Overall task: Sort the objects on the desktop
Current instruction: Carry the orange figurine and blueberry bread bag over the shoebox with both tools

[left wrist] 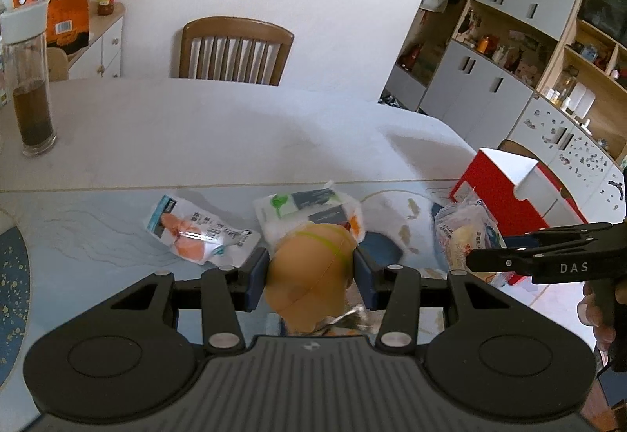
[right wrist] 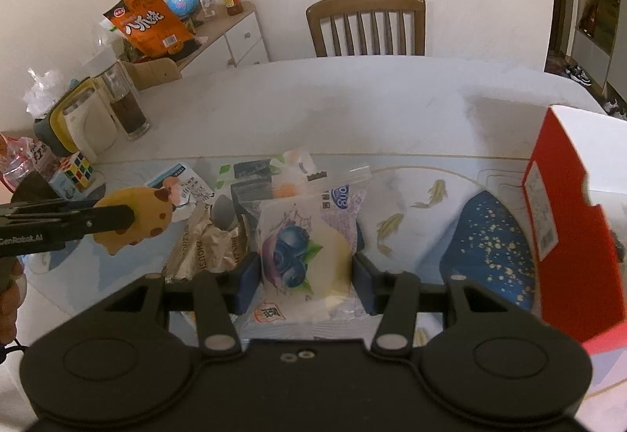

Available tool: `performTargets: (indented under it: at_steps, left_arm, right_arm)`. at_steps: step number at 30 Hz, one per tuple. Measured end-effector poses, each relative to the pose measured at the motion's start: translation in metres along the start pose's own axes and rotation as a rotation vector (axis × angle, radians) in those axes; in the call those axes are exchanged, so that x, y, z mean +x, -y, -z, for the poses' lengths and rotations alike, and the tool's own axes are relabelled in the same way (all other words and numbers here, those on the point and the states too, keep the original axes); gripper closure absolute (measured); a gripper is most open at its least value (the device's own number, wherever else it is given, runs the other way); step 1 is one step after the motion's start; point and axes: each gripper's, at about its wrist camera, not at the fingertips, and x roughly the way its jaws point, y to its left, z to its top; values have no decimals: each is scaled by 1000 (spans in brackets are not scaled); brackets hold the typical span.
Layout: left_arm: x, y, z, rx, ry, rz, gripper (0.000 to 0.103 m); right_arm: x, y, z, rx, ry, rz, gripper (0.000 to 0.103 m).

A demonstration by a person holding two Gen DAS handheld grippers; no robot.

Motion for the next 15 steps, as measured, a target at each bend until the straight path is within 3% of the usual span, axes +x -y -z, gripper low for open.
performTargets:
  at_steps: [15]
  left_arm:
    - [-20, 50, -13, 60, 47, 40, 58]
  right_arm:
    - [-62, 26, 1, 23, 47, 15, 53]
